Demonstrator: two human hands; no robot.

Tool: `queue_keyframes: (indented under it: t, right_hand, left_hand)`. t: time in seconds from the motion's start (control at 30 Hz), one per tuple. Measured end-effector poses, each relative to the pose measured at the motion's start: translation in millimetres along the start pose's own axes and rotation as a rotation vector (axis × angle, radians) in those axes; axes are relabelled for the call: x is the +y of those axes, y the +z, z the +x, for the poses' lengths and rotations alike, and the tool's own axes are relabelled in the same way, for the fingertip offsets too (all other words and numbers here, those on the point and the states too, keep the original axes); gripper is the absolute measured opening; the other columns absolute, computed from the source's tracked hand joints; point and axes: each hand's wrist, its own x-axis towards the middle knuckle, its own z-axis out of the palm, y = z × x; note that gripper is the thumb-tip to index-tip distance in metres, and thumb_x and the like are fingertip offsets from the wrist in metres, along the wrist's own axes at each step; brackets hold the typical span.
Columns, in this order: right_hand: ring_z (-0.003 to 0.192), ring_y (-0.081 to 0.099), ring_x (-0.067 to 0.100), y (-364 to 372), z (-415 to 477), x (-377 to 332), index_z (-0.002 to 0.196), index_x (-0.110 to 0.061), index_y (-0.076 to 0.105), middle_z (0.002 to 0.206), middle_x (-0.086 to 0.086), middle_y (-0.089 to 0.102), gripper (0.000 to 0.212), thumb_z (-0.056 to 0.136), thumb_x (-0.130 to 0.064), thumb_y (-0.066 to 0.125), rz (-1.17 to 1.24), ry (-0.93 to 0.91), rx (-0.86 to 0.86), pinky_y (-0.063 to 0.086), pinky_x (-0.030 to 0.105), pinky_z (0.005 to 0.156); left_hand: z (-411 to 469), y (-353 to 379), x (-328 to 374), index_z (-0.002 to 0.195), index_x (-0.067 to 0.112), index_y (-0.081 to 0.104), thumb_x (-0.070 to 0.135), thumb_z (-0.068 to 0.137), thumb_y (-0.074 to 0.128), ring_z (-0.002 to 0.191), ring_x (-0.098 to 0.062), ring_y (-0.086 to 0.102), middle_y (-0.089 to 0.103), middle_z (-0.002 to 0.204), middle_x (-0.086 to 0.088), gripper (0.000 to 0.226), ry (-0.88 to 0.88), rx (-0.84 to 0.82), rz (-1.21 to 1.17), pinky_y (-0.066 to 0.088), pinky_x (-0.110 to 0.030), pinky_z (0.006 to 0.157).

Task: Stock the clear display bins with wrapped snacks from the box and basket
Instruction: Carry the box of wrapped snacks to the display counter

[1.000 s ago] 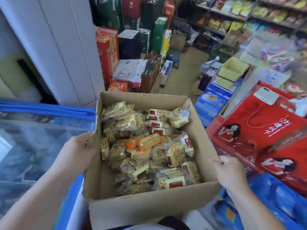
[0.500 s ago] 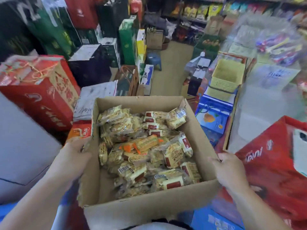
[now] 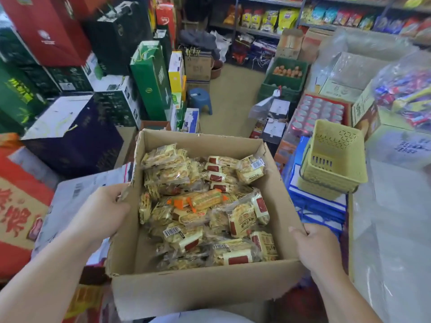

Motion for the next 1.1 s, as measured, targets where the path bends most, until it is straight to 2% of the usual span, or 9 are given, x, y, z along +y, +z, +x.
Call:
queue_keyframes:
  t: [0.07, 0.17, 0.27, 0.43, 0.53, 0.67, 0.83, 0.93, 1.1]
  right_hand:
    - [0.048, 0.032, 0.024, 11.7, 39.0, -22.5, 0.055, -0.015, 0.029, 0.050, 0.004, 0.029, 0.055, 0.088, -0.021, 0.072, 0.011, 0.041, 0.015, 0.019, 0.037, 0.050]
    - [0.049, 0.034, 0.025, 21.2, 94.7, -50.6, 0.055, -0.012, 0.032, 0.049, 0.003, 0.030, 0.053, 0.087, -0.021, 0.073, 0.012, 0.119, 0.009, 0.023, 0.035, 0.051]
    - [0.049, 0.038, 0.027, 28.6, 146.0, -77.6, 0.061, 0.002, 0.047, 0.048, 0.004, 0.034, 0.045, 0.087, -0.025, 0.071, 0.028, 0.211, 0.021, 0.030, 0.033, 0.050]
    - [0.050, 0.031, 0.025, 43.5, 228.0, -114.3, 0.061, 0.001, 0.041, 0.050, 0.003, 0.031, 0.049, 0.087, -0.026, 0.073, 0.056, 0.283, 0.086, 0.022, 0.034, 0.051]
    - [0.051, 0.032, 0.025, 50.3, 291.1, -129.1, 0.059, 0.000, 0.040, 0.052, 0.007, 0.034, 0.050, 0.087, -0.024, 0.074, 0.061, 0.283, 0.091, 0.022, 0.035, 0.051]
    - [0.048, 0.029, 0.023, 56.4, 390.0, -144.4, 0.054, -0.004, 0.036, 0.049, 0.003, 0.030, 0.053, 0.087, -0.022, 0.073, 0.070, 0.256, 0.096, 0.019, 0.035, 0.050]
    - [0.054, 0.036, 0.028, 40.5, 519.1, -155.0, 0.054, -0.007, 0.034, 0.051, 0.006, 0.033, 0.054, 0.088, -0.022, 0.073, 0.098, 0.261, 0.119, 0.029, 0.039, 0.054]
    - [0.052, 0.032, 0.025, 28.8, 573.0, -158.2, 0.052, -0.015, 0.025, 0.050, 0.001, 0.027, 0.061, 0.087, -0.022, 0.074, 0.105, 0.296, 0.188, 0.025, 0.038, 0.052]
    - [0.050, 0.038, 0.020, 21.2, 617.8, -144.1, 0.052, -0.009, 0.035, 0.048, 0.003, 0.037, 0.055, 0.089, -0.026, 0.073, 0.115, 0.486, 0.290, 0.026, 0.034, 0.049]
  left_hand:
    - [61.6, 3.7, 19.9, 0.084, 0.015, 0.068, -0.009, 0.081, 0.047, 0.051, -0.043, 0.055, 0.064, 0.063, -0.021, 0.032, 0.023, -0.045, 0.020, 0.040, -0.033, 0.052]
    - [143.6, 3.4, 58.0, 0.086, 0.022, 0.072, -0.009, 0.083, 0.046, 0.043, -0.021, 0.051, 0.063, 0.055, -0.003, 0.040, 0.085, -0.139, 0.053, 0.036, -0.027, 0.045]
    - [216.1, 5.2, 102.4, 0.099, 0.033, 0.075, -0.007, 0.086, 0.047, 0.044, -0.022, 0.058, 0.072, 0.065, -0.003, 0.051, 0.131, -0.178, 0.087, 0.040, -0.026, 0.041]
    - [328.8, 22.3, 164.1, 0.135, 0.030, 0.066, -0.004, 0.089, 0.049, 0.055, -0.041, 0.067, 0.077, 0.102, -0.014, 0.060, 0.167, -0.231, 0.121, 0.048, -0.034, 0.052]
    - [394.8, 41.9, 200.9, 0.128, 0.031, 0.070, -0.005, 0.089, 0.050, 0.057, -0.040, 0.068, 0.078, 0.092, -0.009, 0.056, 0.180, -0.239, 0.114, 0.050, -0.037, 0.053]
    - [483.6, 80.6, 254.3, 0.122, 0.027, 0.072, -0.007, 0.088, 0.049, 0.045, -0.028, 0.054, 0.075, 0.070, -0.005, 0.053, 0.185, -0.246, 0.105, 0.040, -0.032, 0.050]
    - [570.1, 127.4, 347.5, 0.113, 0.038, 0.075, -0.007, 0.088, 0.049, 0.044, -0.019, 0.039, 0.072, 0.065, -0.008, 0.058, 0.214, -0.231, 0.059, 0.030, -0.023, 0.050]
    - [612.6, 152.1, 411.3, 0.099, 0.044, 0.077, -0.007, 0.085, 0.046, 0.052, -0.026, 0.053, 0.073, 0.068, -0.014, 0.061, 0.261, -0.307, 0.064, 0.038, -0.033, 0.057]
    - [690.3, 215.8, 511.6, 0.105, 0.040, 0.077, -0.007, 0.083, 0.045, 0.052, -0.042, 0.063, 0.076, 0.073, -0.012, 0.061, 0.400, -0.476, 0.138, 0.047, -0.036, 0.052]
